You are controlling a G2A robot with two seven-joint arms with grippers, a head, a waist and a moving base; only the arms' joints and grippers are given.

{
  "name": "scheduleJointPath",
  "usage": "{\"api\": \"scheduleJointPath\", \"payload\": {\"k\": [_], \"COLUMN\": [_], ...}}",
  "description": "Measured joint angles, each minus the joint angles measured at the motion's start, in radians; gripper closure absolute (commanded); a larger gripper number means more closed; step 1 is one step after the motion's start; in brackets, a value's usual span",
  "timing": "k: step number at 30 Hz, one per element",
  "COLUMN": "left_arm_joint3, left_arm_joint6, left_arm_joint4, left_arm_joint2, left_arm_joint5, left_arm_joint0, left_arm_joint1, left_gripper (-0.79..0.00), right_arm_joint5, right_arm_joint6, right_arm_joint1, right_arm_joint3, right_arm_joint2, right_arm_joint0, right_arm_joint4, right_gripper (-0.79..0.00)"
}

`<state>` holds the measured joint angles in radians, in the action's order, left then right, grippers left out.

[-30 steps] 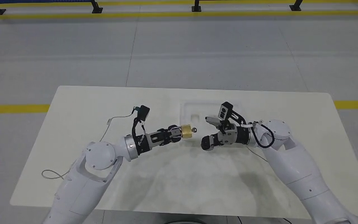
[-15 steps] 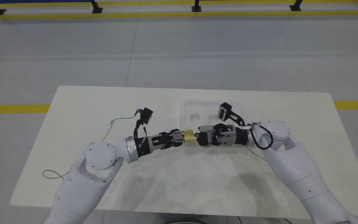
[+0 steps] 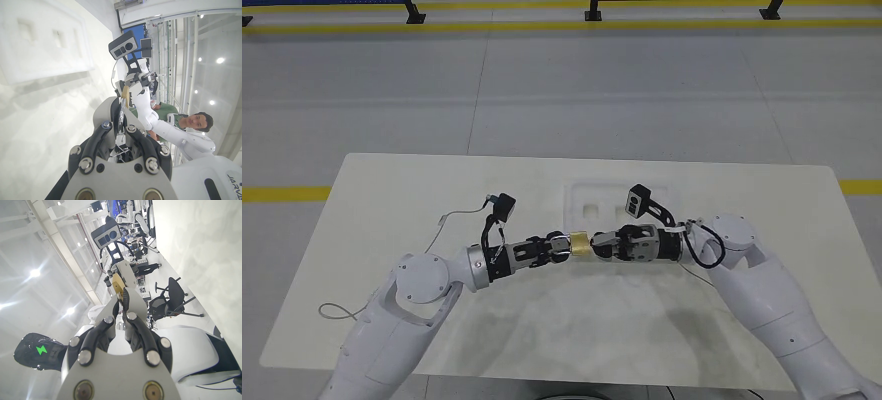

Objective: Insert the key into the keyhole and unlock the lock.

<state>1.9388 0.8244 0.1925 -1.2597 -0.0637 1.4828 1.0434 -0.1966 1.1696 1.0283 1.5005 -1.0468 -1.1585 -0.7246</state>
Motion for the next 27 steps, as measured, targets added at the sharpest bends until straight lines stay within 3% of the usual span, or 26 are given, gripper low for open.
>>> {"api": "scheduleJointPath", "payload": {"k": [5, 6, 13, 27], "left_arm_joint3": [0.001, 0.001, 0.003, 0.005], "left_arm_joint6": [-0.002, -0.003, -0.012, -0.013], "left_arm_joint4": [0.002, 0.002, 0.011, 0.024], "left_arm_joint2": [-0.001, -0.002, -0.015, -0.023], "left_arm_joint5": [0.000, 0.000, 0.005, 0.015], "left_arm_joint0": [0.003, 0.004, 0.007, 0.012], "left_arm_joint1": [-0.001, -0.001, -0.004, -0.007], "left_gripper": [-0.003, -0.068, -0.102, -0.071], "right_arm_joint5": [-0.004, -0.005, -0.002, 0.037], "right_arm_joint6": [-0.007, -0.008, -0.014, -0.011], "right_arm_joint1": [0.001, 0.001, 0.002, 0.005], "right_arm_joint3": [-0.001, -0.001, 0.000, -0.009], "right_arm_joint2": [0.002, 0.002, 0.001, -0.002], "right_arm_joint0": [-0.002, -0.002, -0.004, -0.002], "right_arm_joint4": [0.000, 0.000, 0.012, 0.019], "right_gripper": [0.000, 0.000, 0.000, 0.000]}}
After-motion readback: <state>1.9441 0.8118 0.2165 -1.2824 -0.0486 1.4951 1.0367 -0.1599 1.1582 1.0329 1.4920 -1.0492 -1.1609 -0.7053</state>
